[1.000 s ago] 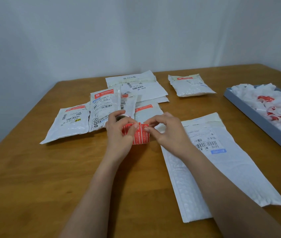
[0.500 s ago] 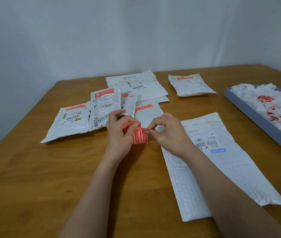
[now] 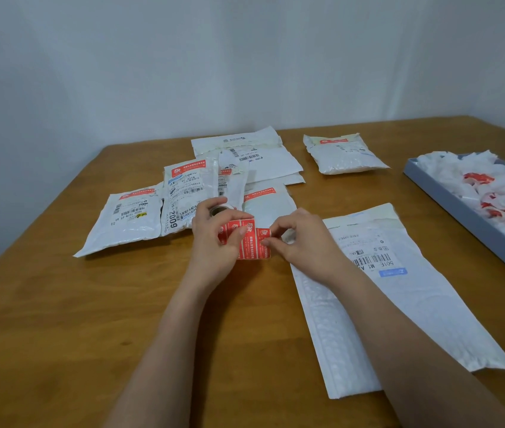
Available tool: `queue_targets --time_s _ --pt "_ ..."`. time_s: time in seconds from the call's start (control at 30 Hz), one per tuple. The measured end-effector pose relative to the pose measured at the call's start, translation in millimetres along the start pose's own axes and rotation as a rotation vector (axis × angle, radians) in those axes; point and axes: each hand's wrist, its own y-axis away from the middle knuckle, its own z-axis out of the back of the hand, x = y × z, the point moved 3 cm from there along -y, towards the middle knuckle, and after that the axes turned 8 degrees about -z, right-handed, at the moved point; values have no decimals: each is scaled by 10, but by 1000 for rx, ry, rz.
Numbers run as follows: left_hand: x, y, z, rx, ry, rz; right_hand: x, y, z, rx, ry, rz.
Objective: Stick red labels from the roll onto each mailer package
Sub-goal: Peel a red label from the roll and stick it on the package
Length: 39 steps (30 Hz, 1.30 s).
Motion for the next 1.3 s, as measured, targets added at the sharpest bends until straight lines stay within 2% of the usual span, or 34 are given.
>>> queue_targets --time_s 0.33,0.6,1.1,1.3 --pt "22 -14 0 -39 -37 -43 29 25 71 19 -62 36" --pt "18 1 14 5 -10 -16 -89 -43 -81 44 119 20" --pt "101 -28 -3 -64 -58 -91 -103 -61 -80 61 26 -11" --pt "95 -26 -1 -61 -87 -106 -74 -30 -40 100 94 -16"
